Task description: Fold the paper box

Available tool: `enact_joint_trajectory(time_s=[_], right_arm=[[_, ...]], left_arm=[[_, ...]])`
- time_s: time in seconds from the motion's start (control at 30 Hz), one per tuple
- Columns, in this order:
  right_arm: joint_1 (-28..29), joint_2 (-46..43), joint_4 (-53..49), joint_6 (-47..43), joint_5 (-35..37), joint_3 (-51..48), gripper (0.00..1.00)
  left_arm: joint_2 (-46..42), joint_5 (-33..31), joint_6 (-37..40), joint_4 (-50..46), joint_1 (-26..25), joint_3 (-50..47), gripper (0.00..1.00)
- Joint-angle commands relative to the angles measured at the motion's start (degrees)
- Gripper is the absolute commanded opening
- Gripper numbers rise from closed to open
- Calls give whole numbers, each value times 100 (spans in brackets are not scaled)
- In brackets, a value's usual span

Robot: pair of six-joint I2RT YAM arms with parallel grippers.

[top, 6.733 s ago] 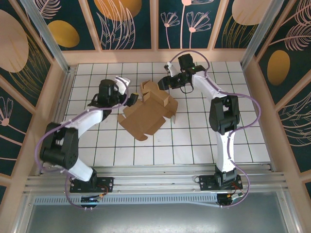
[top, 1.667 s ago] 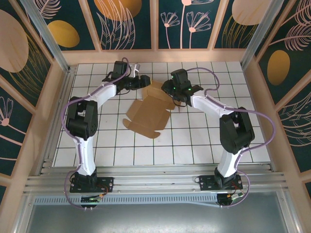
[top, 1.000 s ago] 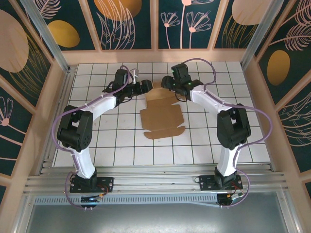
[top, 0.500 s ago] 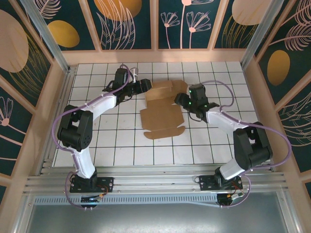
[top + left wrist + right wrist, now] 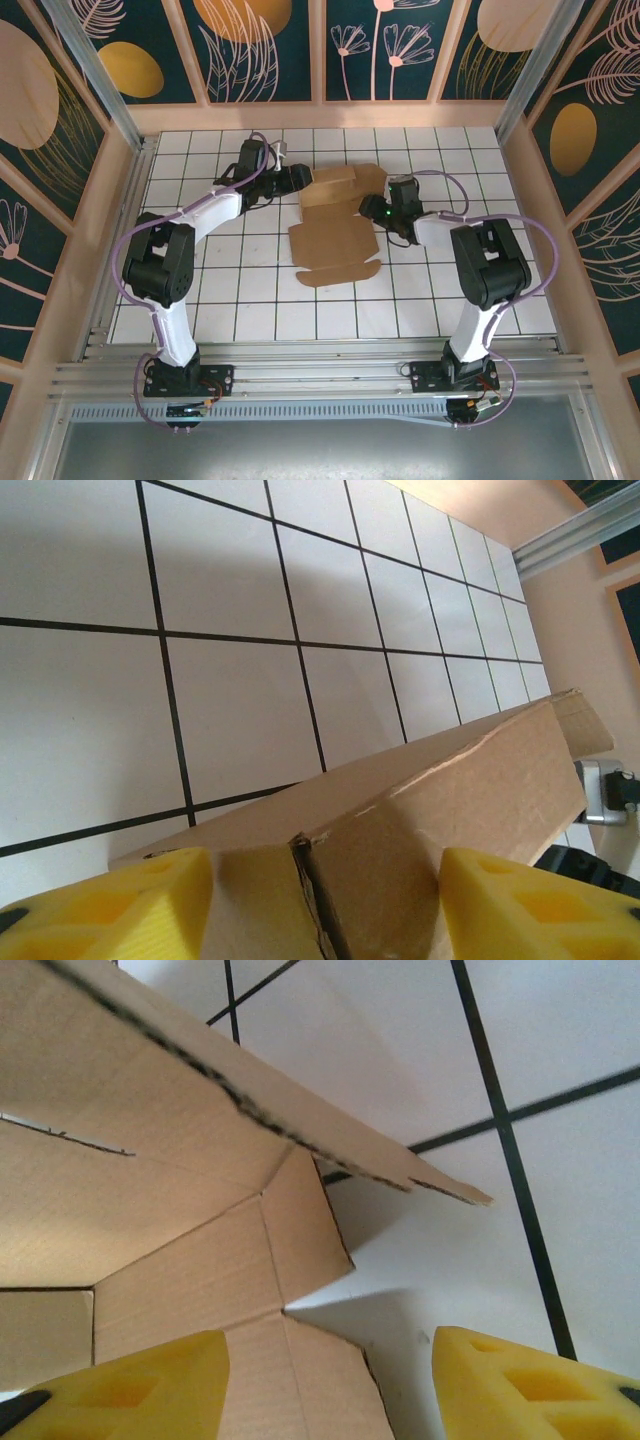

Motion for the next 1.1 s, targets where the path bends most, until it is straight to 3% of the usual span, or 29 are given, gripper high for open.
enact_joint_trajectory(time_s=[0.0,0.17,0.37,0.57,1.07], right_arm=[[-41,237,531,-210,-73,242,56],[-53,483,757,-255,-98,375,55],[-65,677,940,-210,-183,417,53],[-114,808,1236,-10,-563,361,47],[-16,1037,2508,-319,-1001,45,46]], left_arm=[[60,74,-6,-260,3,146,70],[-83,20,-100,-260,-2,96,72],[-86,108,-308,-127,3,29,64],[50,115,-314,-128,-2,31,61],[144,134,-233,-194,0,127,60]])
